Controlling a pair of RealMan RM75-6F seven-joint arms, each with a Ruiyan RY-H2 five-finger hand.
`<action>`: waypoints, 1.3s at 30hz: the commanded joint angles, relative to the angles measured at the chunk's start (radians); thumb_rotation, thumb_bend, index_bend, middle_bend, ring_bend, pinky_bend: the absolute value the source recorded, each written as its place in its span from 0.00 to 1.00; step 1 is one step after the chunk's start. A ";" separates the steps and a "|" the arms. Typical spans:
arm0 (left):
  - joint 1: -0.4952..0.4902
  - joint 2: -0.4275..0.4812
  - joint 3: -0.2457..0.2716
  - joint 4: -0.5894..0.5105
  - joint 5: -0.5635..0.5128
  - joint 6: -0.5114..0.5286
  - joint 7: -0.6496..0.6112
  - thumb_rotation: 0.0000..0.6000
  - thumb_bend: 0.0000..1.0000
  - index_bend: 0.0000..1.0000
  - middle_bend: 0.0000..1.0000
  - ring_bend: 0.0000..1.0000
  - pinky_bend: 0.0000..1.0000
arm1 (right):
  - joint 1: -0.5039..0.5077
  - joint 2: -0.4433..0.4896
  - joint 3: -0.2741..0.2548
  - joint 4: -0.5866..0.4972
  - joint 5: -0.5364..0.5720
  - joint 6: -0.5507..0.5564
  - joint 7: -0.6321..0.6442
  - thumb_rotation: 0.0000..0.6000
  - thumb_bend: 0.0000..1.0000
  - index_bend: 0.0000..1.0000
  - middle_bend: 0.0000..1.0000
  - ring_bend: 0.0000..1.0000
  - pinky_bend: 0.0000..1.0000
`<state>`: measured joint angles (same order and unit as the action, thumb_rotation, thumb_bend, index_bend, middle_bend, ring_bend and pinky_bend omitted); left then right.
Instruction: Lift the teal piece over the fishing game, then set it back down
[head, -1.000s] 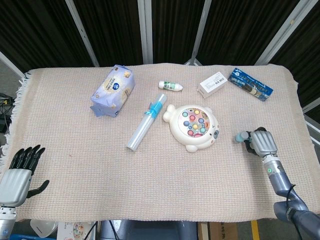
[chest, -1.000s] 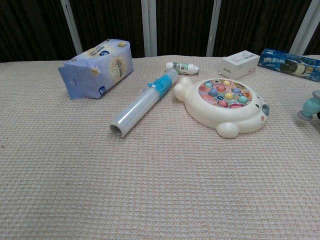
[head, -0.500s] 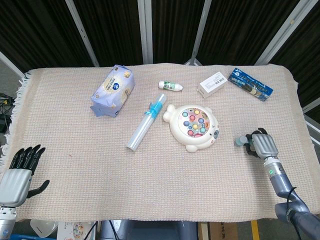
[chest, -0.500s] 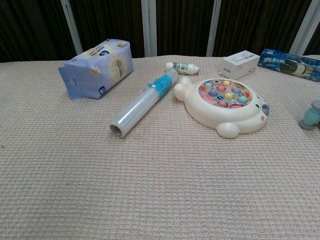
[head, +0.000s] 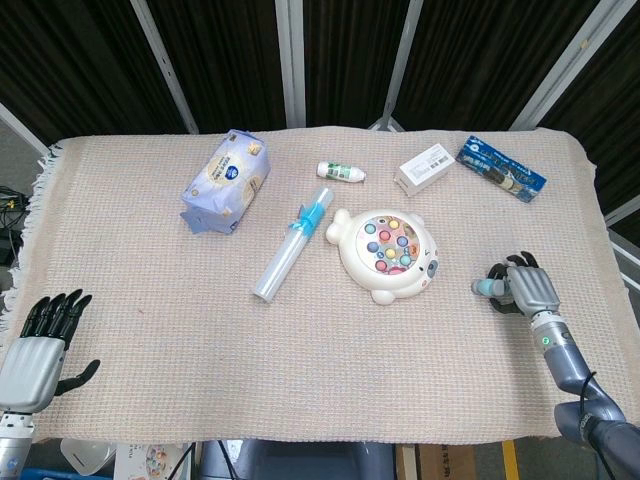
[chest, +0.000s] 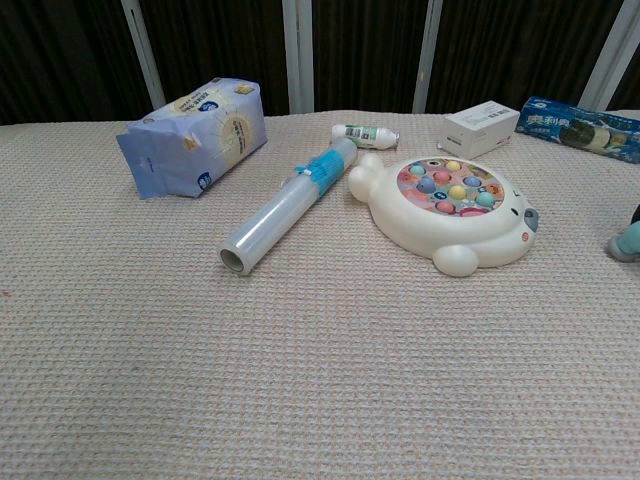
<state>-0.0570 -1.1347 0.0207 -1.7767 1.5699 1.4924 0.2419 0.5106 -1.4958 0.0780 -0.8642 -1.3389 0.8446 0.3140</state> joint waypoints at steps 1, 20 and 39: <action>-0.001 0.000 -0.001 0.000 -0.001 -0.001 0.001 1.00 0.22 0.00 0.00 0.00 0.00 | 0.002 0.009 0.004 -0.012 0.008 -0.011 -0.013 1.00 0.33 0.40 0.37 0.14 0.04; -0.005 -0.009 -0.002 0.012 -0.014 -0.016 -0.012 1.00 0.22 0.00 0.00 0.00 0.00 | 0.051 0.101 0.050 -0.153 0.072 -0.082 -0.144 1.00 0.33 0.36 0.33 0.11 0.04; -0.010 -0.013 -0.003 0.025 -0.014 -0.020 -0.025 1.00 0.22 0.00 0.00 0.00 0.00 | 0.052 0.129 0.060 -0.222 0.149 -0.092 -0.262 1.00 0.32 0.36 0.33 0.11 0.04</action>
<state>-0.0665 -1.1473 0.0174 -1.7514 1.5555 1.4721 0.2172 0.5631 -1.3684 0.1383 -1.0849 -1.1909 0.7524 0.0535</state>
